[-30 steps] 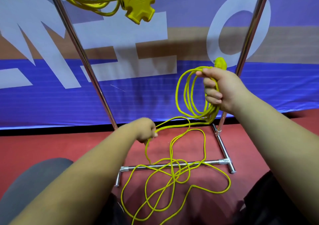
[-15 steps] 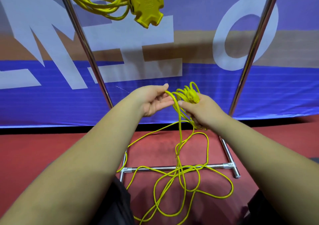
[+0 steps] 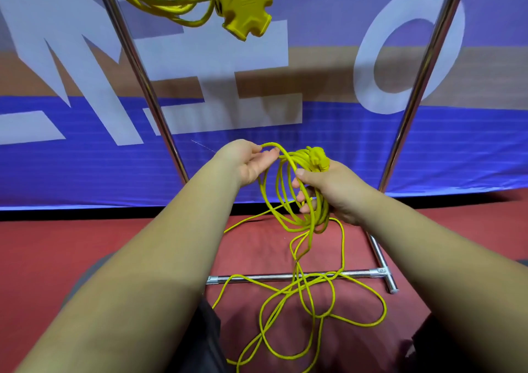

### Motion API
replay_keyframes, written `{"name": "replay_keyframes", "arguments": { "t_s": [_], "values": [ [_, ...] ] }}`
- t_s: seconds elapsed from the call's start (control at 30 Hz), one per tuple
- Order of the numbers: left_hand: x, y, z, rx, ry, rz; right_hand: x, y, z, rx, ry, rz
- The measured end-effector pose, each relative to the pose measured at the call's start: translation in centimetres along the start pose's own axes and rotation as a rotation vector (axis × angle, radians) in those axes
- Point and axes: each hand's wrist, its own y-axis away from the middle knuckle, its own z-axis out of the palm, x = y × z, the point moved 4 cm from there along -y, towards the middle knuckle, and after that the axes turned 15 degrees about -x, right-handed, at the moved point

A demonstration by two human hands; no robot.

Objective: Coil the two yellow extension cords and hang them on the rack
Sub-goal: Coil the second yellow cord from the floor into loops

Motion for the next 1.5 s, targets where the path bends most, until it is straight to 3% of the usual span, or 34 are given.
{"name": "replay_keyframes", "arguments": {
  "t_s": [0.17, 0.3, 0.37, 0.43, 0.6, 0.77, 0.83, 0.97, 1.1, 1.23, 1.5],
  "values": [
    [-2.0, 1.4, 1.1, 0.095, -0.86, -0.063, -1.3, 0.0, -1.1, 0.202, -0.123, -0.067],
    [-8.8, 2.5, 1.7, -0.446, -1.382, -0.403, -2.8, 0.0, -3.0, 0.312, -0.256, -0.15],
    [-11.1, 2.4, 2.4, -0.615, -1.556, -0.275, -3.5, 0.3, -3.9, 0.371, -0.299, -0.177],
    [-11.8, 2.2, 3.1, -0.57, -1.559, -0.089, -3.6, 0.7, -4.7, 0.421, -0.372, -0.189],
    [-10.8, 2.7, 3.4, -0.509, -1.341, -0.042, -3.2, 1.3, -6.3, 0.456, -0.557, -0.213],
    [-7.8, 5.1, 4.9, -0.51, -1.406, 0.292, -2.5, 1.9, -6.0, 0.41, -0.525, -0.169],
    [-7.6, 5.6, 5.7, -0.52, -1.377, 0.333, -2.3, 1.9, -5.8, 0.405, -0.563, -0.148],
    [-8.6, 6.0, 6.3, -0.663, -1.42, 0.246, -1.9, 1.9, -5.8, 0.455, -0.574, -0.086],
    [-8.4, 6.4, 6.2, -0.694, -1.389, 0.195, -1.8, 1.9, -5.4, 0.426, -0.559, -0.034],
    [-9.3, 5.8, 5.4, -0.704, -1.45, 0.026, -1.8, 1.6, -5.3, 0.384, -0.544, 0.002],
    [-12.0, 3.3, 0.4, -0.729, -1.834, -0.309, -2.8, 1.0, -4.9, 0.275, -0.545, -0.044]
  ]
}}
